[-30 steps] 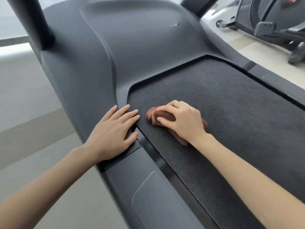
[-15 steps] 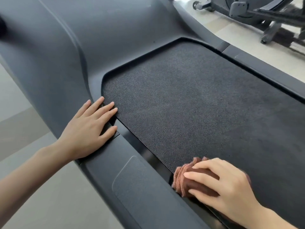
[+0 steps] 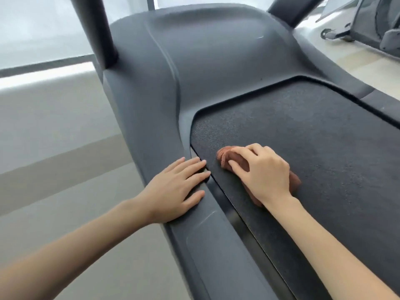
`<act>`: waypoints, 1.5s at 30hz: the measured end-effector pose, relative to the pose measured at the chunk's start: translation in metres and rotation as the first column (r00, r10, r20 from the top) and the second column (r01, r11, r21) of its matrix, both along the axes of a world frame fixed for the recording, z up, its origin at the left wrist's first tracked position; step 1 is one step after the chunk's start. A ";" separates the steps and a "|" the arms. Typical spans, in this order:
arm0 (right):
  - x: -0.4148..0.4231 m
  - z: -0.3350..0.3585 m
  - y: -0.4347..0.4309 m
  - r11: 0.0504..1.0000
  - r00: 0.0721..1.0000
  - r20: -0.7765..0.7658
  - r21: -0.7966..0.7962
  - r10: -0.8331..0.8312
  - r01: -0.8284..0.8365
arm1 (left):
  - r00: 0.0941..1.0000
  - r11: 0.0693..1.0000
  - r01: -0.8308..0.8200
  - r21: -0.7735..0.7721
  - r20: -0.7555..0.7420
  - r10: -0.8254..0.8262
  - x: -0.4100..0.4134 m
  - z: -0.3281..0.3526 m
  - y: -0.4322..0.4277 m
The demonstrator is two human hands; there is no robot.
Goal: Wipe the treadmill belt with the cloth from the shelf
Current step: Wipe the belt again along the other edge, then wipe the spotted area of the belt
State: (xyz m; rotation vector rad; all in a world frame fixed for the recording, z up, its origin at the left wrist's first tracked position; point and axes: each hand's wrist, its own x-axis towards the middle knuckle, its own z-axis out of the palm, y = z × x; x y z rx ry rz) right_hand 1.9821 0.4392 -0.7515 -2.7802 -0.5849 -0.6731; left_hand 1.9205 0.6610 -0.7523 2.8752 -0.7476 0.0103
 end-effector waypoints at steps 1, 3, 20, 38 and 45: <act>-0.007 0.001 -0.002 1.000 1.000 0.007 0.006 0.019 -0.019 | 1.000 1.000 0.003 -0.015 -0.009 -0.003 -0.009 0.001 0.004; -0.026 0.003 -0.004 0.997 0.998 0.006 0.026 0.068 -0.068 | 1.000 1.000 -0.003 -0.029 -0.026 0.002 -0.029 0.005 0.012; -0.082 0.070 0.153 0.853 0.854 -0.119 0.219 0.506 -0.475 | 0.855 0.855 -0.511 0.088 -0.053 0.516 -0.130 0.037 0.159; -0.122 0.105 0.372 0.679 0.679 -0.039 0.009 0.734 -0.734 | 0.659 0.644 -0.751 0.145 0.205 0.723 -0.252 0.095 0.355; -0.105 0.120 0.434 0.619 0.616 -0.104 -0.006 0.781 -0.785 | 0.540 0.544 -0.838 0.040 0.198 0.818 -0.246 0.115 0.375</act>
